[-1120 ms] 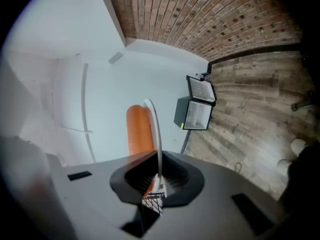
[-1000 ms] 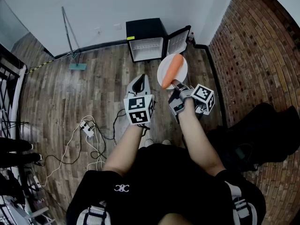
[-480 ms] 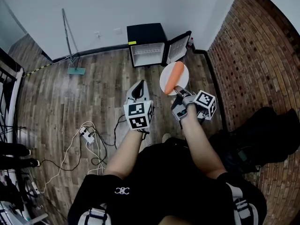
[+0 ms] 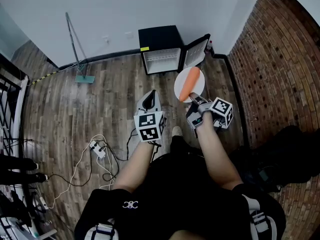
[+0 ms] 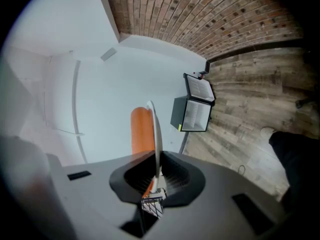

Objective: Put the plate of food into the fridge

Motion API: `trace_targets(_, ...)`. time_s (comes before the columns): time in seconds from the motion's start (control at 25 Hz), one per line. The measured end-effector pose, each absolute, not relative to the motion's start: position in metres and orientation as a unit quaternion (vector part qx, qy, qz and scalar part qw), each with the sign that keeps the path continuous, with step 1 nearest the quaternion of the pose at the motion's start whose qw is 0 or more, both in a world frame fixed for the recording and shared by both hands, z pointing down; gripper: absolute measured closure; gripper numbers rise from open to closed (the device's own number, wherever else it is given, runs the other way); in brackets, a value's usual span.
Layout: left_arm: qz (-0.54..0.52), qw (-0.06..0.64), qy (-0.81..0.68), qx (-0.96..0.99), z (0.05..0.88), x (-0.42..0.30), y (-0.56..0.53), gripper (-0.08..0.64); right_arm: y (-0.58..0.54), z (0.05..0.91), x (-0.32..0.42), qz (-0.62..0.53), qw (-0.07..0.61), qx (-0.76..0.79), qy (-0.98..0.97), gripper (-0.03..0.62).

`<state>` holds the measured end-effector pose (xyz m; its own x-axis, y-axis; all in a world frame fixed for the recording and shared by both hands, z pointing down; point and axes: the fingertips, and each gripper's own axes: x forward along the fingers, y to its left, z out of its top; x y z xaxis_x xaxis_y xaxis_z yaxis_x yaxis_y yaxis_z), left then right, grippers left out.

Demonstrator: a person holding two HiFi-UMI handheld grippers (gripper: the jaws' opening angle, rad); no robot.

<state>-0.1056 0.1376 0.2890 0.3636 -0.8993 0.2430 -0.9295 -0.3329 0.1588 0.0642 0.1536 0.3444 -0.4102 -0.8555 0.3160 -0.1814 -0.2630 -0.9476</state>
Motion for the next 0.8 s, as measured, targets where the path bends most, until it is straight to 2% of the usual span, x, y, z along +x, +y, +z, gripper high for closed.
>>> trace_targets(0.8,0.080,0.146,-0.562,0.810,0.293,-0.021,-0.079,0.563,-0.061,0.355,0.146,-0.643,0.248,-0.470,0.551,0.554)
